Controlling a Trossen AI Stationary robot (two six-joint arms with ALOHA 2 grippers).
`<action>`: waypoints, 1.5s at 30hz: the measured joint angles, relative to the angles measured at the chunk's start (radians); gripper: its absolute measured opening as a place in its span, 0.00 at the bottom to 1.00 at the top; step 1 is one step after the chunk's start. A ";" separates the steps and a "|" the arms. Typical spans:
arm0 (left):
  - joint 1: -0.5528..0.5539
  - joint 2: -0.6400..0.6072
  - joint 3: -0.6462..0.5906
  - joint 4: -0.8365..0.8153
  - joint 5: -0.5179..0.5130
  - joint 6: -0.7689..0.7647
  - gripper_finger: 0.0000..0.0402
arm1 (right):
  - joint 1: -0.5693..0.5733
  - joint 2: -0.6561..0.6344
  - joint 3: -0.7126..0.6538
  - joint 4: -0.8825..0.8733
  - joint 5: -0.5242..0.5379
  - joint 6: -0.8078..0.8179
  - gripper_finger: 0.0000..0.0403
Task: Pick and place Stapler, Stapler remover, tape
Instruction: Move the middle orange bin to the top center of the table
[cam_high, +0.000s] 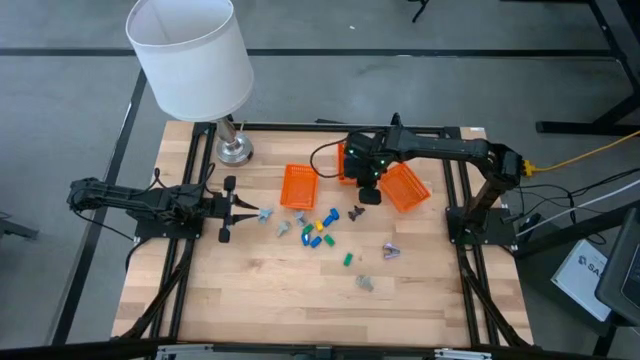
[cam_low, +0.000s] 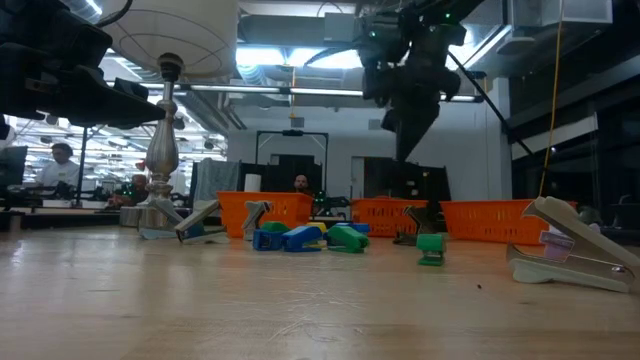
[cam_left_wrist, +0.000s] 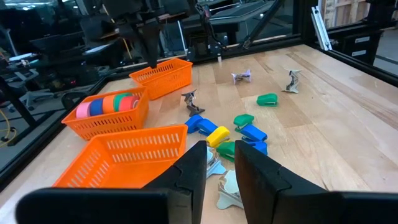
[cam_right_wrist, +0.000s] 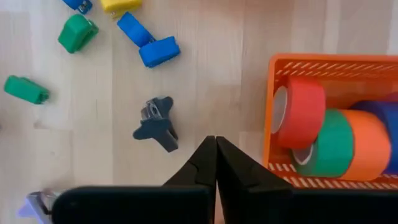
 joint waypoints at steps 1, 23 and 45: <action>0.000 0.000 0.000 0.000 0.000 0.000 0.20 | 0.006 0.000 0.007 0.008 0.001 0.029 0.01; 0.000 0.000 0.000 0.000 0.000 0.000 0.20 | -0.043 -0.001 0.068 0.203 -0.075 1.041 0.00; 0.000 0.000 0.000 0.000 0.000 0.000 0.20 | -0.025 0.030 0.064 0.231 0.148 0.840 0.04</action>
